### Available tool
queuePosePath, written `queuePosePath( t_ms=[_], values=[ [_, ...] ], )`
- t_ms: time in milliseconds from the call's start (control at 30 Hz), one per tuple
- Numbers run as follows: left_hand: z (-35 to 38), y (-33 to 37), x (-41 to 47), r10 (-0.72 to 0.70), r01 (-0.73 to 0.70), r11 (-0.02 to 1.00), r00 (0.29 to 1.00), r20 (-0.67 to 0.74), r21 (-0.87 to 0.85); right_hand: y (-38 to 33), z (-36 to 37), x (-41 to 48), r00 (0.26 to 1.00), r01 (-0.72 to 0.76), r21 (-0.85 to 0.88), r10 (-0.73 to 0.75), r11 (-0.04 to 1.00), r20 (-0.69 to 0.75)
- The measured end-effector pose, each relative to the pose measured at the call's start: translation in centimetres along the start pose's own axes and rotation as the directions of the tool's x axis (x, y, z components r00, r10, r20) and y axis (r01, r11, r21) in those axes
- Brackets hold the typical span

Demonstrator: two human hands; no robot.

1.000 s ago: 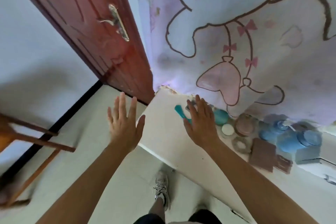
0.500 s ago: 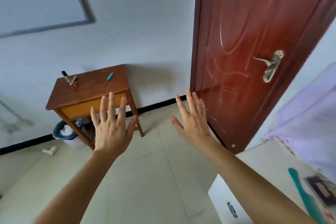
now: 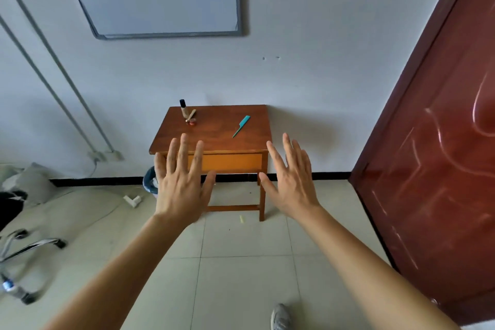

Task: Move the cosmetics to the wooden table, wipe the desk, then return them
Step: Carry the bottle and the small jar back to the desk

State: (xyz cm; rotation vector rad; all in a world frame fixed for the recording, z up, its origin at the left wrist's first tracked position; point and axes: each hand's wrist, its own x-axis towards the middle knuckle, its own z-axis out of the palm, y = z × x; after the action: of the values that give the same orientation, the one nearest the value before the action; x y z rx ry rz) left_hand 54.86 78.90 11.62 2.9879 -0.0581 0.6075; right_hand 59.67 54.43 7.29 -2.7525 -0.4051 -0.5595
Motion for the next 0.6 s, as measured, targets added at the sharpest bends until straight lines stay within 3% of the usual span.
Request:
queuePosePath(
  t_ms=[300, 600],
  values=[
    [10.2, -5.5, 18.0, -0.08, 0.077, 0.996, 0.994, 0.074, 0.038, 4.4, 10.4, 19.2, 0.996, -0.024, 0.077, 0.017, 0.997, 0.09],
    [15.0, -14.3, 31.9, -0.194, 0.194, 0.98, 0.981, 0.008, 0.035, 2.4, 17.3, 38.4, 0.982, 0.081, 0.089, -0.095, 0.993, 0.163]
  ],
)
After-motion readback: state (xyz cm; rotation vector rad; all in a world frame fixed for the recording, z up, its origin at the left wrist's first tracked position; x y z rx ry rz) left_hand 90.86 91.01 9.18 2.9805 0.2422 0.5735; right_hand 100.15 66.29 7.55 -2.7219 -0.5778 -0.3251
